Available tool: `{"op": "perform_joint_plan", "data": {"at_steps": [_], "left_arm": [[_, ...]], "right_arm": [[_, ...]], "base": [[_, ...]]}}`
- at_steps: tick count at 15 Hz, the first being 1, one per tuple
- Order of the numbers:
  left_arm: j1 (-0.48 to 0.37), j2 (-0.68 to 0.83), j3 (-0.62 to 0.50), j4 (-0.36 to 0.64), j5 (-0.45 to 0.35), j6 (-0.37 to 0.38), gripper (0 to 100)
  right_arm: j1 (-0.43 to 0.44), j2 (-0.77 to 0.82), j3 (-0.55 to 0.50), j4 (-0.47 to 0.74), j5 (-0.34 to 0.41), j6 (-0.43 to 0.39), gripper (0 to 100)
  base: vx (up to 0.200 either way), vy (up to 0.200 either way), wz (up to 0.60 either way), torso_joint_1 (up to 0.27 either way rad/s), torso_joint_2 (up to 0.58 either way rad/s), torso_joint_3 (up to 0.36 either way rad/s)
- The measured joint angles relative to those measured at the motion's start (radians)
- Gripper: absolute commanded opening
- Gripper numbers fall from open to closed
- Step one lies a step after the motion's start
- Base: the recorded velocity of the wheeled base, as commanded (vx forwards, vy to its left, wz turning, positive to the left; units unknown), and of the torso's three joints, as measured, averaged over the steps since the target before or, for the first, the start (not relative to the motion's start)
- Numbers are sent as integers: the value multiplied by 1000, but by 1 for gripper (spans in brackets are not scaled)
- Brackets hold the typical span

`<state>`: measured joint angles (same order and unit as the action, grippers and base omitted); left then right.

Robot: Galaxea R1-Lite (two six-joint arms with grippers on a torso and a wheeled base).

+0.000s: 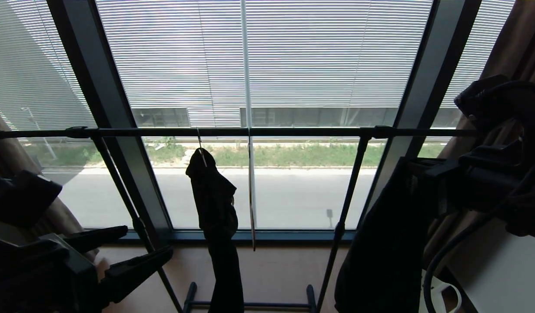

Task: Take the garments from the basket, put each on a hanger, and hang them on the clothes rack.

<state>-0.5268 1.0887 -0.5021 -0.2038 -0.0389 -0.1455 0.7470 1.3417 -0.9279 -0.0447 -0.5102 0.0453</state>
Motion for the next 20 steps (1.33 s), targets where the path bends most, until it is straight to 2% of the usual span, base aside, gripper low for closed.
{"op": "perform_joint_plan", "data": {"at_steps": [4,6,9,12,15,20], "left_arm": [[-176,279,-152,-91,23,-145,100],[-231,381,-231,-97,26,-261,100],[-279,475,-294,-94,27,-396,100],[-288,519,-307,-93,27,-492,100],[-292,550,-308,-79,27,-536,100],[-351,620,-371,-48,47,-618,100]], "right_arm": [[30,16,35,-100,3,22,0],[34,56,38,-187,-6,21,0],[36,119,29,-272,-7,21,0],[35,186,7,-344,-8,27,0],[36,253,-37,-359,-18,67,0],[73,308,-103,-361,-108,98,0]], "base": [[0,0,0,0,0,0],[0,0,0,0,0,0],[0,0,0,0,0,0],[0,0,0,0,0,0],[0,0,0,0,0,0],[0,0,0,0,0,0]]}}
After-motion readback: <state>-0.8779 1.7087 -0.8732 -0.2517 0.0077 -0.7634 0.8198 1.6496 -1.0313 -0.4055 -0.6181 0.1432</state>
